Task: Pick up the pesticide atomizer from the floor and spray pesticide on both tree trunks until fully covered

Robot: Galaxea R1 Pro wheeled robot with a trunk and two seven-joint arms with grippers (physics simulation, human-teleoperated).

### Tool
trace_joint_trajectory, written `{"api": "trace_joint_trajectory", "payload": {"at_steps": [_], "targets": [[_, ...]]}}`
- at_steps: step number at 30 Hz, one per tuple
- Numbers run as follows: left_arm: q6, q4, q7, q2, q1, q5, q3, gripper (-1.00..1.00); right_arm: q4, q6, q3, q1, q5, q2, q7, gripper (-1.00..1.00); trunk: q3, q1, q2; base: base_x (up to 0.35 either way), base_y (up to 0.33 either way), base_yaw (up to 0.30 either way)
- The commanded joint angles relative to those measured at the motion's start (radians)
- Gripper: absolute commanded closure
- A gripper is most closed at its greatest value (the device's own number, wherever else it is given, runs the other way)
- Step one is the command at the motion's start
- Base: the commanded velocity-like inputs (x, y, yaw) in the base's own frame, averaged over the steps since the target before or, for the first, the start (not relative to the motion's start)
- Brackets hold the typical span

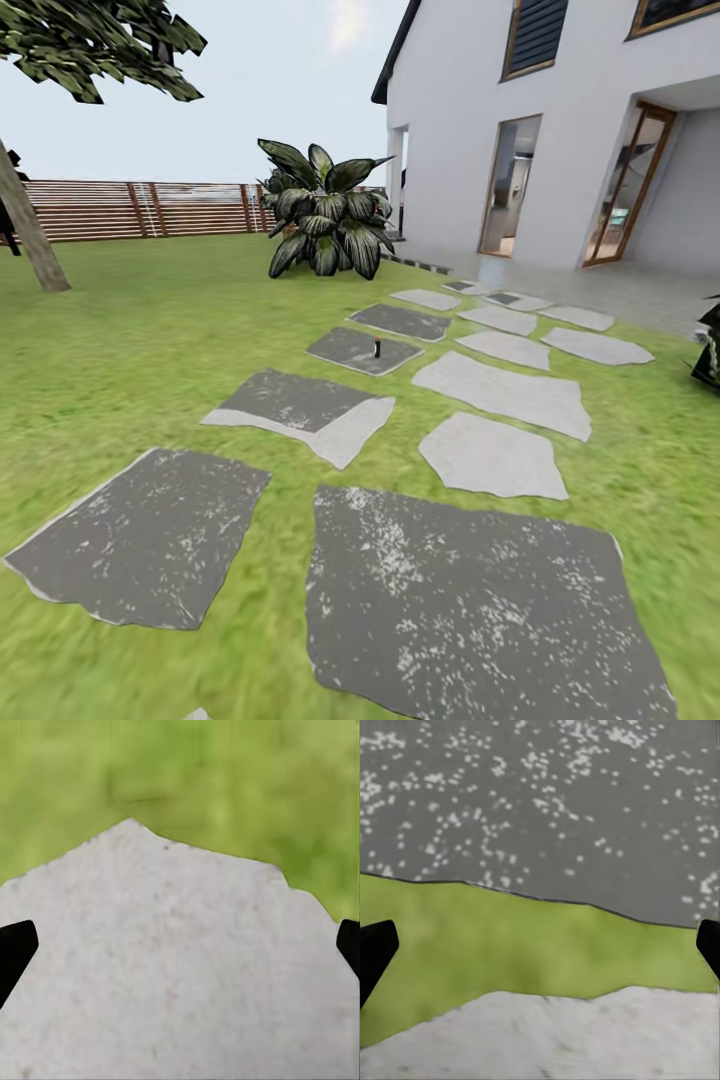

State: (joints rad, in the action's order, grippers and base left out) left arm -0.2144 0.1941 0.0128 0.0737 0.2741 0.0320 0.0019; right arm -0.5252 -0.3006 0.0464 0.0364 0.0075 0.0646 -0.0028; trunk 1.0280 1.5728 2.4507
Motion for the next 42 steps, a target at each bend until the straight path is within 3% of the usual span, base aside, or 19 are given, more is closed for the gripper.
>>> {"api": "trace_joint_trajectory", "payload": {"at_steps": [1, 42], "targets": [[-0.003, -0.001, 0.001, 0.000, 0.000, 0.003, 0.000, -1.00, 0.001, -0.003, 0.001, 0.000, 0.001, 0.000, 0.000, -1.00, 0.001, 0.000, 0.000, 0.339, 0.000, 0.000], [-0.003, -0.001, 0.001, 0.000, 0.000, 0.003, 0.000, -1.00, 0.001, -0.003, 0.001, 0.000, 0.001, 0.000, 0.000, -1.00, 0.001, 0.000, 0.000, 0.339, 0.000, 0.000]]}}
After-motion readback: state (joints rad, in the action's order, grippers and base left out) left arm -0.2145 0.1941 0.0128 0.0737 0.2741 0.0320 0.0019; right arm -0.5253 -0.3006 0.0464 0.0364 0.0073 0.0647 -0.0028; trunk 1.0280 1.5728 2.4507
